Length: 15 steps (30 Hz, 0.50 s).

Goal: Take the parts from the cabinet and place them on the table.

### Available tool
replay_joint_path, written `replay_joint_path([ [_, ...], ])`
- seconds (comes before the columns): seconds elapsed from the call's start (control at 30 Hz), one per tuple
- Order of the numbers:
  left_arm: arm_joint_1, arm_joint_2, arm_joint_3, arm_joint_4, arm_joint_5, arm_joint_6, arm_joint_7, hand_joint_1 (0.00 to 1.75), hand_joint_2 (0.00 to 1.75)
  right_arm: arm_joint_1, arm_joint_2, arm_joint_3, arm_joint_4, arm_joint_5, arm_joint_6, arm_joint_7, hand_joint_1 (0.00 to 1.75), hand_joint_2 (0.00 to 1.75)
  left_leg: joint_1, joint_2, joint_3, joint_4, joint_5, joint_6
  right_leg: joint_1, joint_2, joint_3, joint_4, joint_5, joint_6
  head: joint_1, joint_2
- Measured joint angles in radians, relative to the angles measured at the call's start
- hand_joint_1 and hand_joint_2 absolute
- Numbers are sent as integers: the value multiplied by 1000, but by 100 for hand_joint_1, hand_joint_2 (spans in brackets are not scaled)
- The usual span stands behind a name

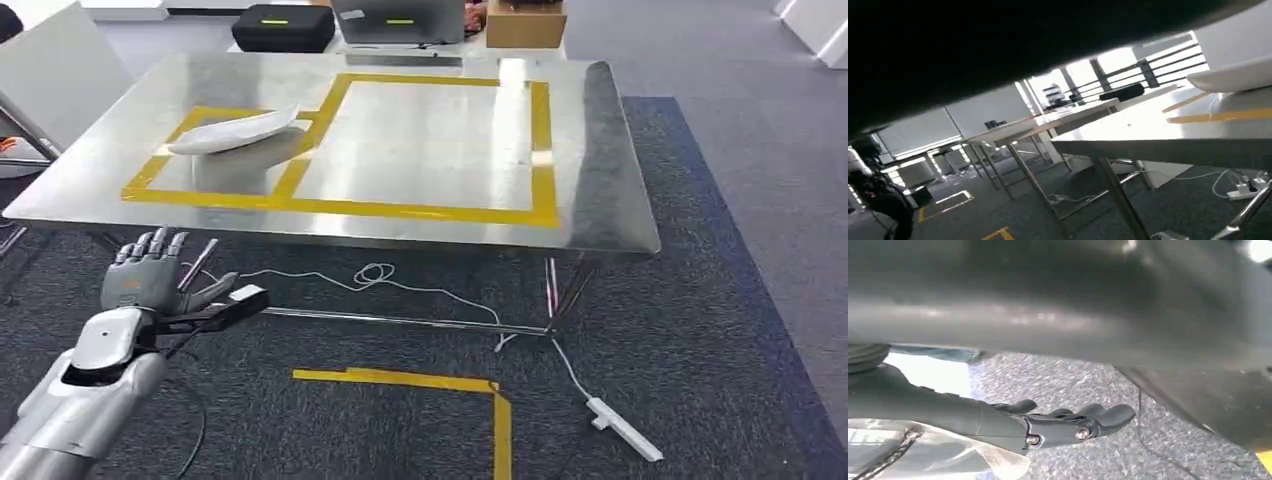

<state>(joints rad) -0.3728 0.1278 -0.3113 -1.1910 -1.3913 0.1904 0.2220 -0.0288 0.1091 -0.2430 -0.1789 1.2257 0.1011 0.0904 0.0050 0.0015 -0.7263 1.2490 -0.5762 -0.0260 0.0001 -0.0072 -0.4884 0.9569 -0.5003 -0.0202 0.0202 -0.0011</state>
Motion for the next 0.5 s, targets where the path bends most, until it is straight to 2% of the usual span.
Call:
replay_joint_path([
  [0.03, 7, 0, 1, 1, 2, -5, 2, 0, 0, 0, 0, 0, 0, 2, 0, 1, 0, 0, 1, 0, -3, 53, -5, -1, 0, 0, -16, 3, 10, 1, 1, 0],
  [0.07, 15, 0, 2, 4, 7, -8, 2, 0, 0, 0, 0, 0, 0, 4, 0, 1, 0, 0, 2, 0, 11, 63, 15, -1, 0, 0, -34, 9, 18, 2, 0, 0],
  [0.1, 22, 0, 6, 8, 10, -10, 5, 0, 0, -1, 0, 0, 0, 5, 0, 1, 0, 0, 2, 0, 42, 32, 48, 1, 0, 0, -50, 15, 24, 3, 0, 0],
  [0.13, 30, 0, 11, 15, 13, -10, 8, 0, 0, -4, 0, 0, 0, 7, 1, 1, 0, 0, 2, 0, 95, -41, 82, 6, 1, 1, -64, 22, 29, 4, 0, 0],
  [0.17, 36, 0, 19, 24, 17, -10, 11, 0, 0, -7, 0, 0, 0, 10, 3, 1, 0, 0, 1, 0, 159, -137, 100, 12, 2, 2, -74, 28, 34, 7, 0, 0],
  [0.2, 40, 0, 26, 31, 17, -7, 13, 0, 0, -8, 0, 0, 0, 10, 3, 1, 0, 0, -1, 0, 211, -223, 77, 22, 4, 2, -82, 32, 38, 11, 1, 0],
  [0.23, 44, -1, 29, 38, 18, -5, 14, 0, 0, -9, 0, 0, 0, 11, 3, 1, 0, 0, -4, 0, 234, -265, 67, 26, 8, 2, -87, 36, 43, 16, 1, 0],
  [0.33, 65, -2, 48, 73, 19, 0, 17, 0, 0, -10, 0, 0, 0, 13, 5, 7, 0, 0, -10, 0, 224, -265, 79, 39, 4, 0, -92, 31, 65, 37, 2, 0],
  [0.37, 74, -3, 52, 82, 19, 0, 17, 0, 0, -10, 0, 0, 0, 15, 5, 9, 0, 0, -2, 3, 223, -276, 92, 50, 7, 2, -99, 33, 59, 43, 2, 0],
  [0.4, 80, -7, 56, 95, 19, 0, 17, 0, 0, -11, -1, 0, 0, 16, 5, 13, 0, 0, -1, 8, 213, -277, 100, 56, 4, 5, -107, 52, 24, 48, 2, 0],
  [0.43, 87, -11, 64, 110, 20, 0, 15, 0, 0, -12, -2, 0, 0, 18, 5, 14, 0, 0, -1, 8, 201, -276, 109, 65, 5, 5, -129, 102, -27, 52, 6, 0],
  [0.5, 110, -19, 81, 134, 32, -6, 3, 0, 0, -19, -2, 0, 0, 21, 4, 16, 0, 0, -3, 9, 171, -274, 130, 68, 4, 5, -173, 262, -130, 58, 8, 0],
])
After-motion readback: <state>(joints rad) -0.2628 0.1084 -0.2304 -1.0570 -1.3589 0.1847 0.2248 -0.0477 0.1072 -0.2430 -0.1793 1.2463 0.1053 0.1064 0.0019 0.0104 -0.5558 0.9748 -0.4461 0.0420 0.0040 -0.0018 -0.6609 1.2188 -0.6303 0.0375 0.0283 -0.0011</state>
